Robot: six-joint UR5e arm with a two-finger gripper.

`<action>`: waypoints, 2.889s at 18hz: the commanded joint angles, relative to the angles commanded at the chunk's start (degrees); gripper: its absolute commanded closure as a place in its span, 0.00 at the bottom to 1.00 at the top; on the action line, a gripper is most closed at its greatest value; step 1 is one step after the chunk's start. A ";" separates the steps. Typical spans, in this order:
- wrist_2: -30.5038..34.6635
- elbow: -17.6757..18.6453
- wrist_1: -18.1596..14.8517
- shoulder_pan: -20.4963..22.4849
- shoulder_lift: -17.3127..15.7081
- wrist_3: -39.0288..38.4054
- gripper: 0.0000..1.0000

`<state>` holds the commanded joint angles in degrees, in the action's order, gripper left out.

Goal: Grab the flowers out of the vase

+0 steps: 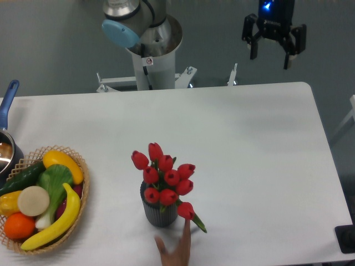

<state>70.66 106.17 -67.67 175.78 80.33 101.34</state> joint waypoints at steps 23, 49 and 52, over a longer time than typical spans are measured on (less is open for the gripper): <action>-4.82 1.67 0.53 -2.29 0.17 -15.55 0.00; -21.61 5.54 12.73 -11.94 8.43 -29.08 0.00; -22.15 5.71 16.86 -13.26 10.71 -29.44 0.00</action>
<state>48.52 111.89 -50.81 162.52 91.05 71.89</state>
